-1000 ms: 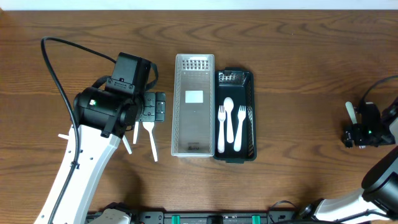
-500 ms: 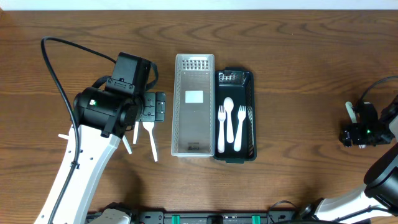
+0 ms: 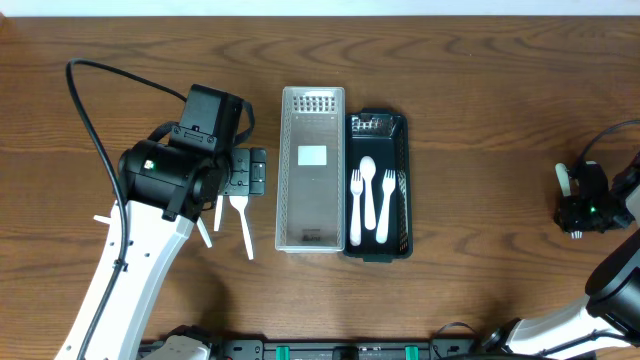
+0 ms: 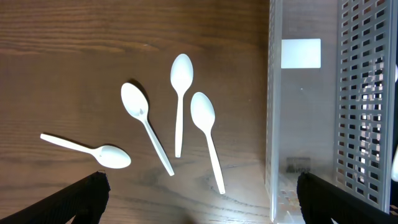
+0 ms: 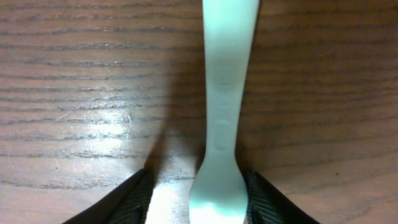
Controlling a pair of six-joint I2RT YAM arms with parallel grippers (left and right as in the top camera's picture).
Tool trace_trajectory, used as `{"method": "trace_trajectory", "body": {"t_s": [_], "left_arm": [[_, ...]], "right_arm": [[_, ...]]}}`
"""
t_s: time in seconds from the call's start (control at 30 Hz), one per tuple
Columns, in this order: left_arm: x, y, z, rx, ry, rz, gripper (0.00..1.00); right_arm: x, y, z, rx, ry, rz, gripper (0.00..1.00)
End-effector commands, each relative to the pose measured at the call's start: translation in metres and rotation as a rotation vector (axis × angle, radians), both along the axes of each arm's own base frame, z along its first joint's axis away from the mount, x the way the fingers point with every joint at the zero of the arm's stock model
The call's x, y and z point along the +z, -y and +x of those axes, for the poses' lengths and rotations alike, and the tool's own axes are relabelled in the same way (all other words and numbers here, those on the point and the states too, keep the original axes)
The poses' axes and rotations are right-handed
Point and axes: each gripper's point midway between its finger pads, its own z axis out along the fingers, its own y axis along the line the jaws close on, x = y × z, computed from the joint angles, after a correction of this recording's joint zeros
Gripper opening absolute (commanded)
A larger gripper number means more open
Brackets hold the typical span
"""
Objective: Pack container
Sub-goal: 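Move the right gripper to the far-right white fork and grasp it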
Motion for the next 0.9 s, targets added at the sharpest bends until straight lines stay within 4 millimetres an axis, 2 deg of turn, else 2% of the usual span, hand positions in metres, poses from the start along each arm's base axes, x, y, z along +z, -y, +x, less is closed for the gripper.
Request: {"method": "trace_trajectory", "body": {"t_s": [0.0, 0.23, 0.6, 0.67, 0.73, 0.87], "left_arm": [[0.0, -0.003, 0.001, 0.022, 0.002, 0.001, 0.98], [0.0, -0.003, 0.001, 0.023, 0.002, 0.0, 0.98], [0.0, -0.003, 0.001, 0.023, 0.002, 0.001, 0.98], [0.0, -0.003, 0.001, 0.023, 0.002, 0.0, 0.98], [0.0, -0.003, 0.001, 0.023, 0.002, 0.001, 0.98], [0.0, -0.003, 0.0, 0.023, 0.002, 0.001, 0.98]], "right_arm": [[-0.022, -0.004, -0.015, -0.012, -0.067, 0.032, 0.45], [-0.022, -0.004, -0.015, -0.012, -0.066, 0.032, 0.28], [-0.022, -0.004, -0.014, -0.017, -0.063, 0.029, 0.26], [-0.021, -0.001, -0.011, -0.058, -0.049, 0.023, 0.24], [-0.019, 0.005, -0.004, -0.146, -0.02, 0.013, 0.11], [-0.007, 0.016, 0.014, -0.327, 0.047, 0.002, 0.09]]}}
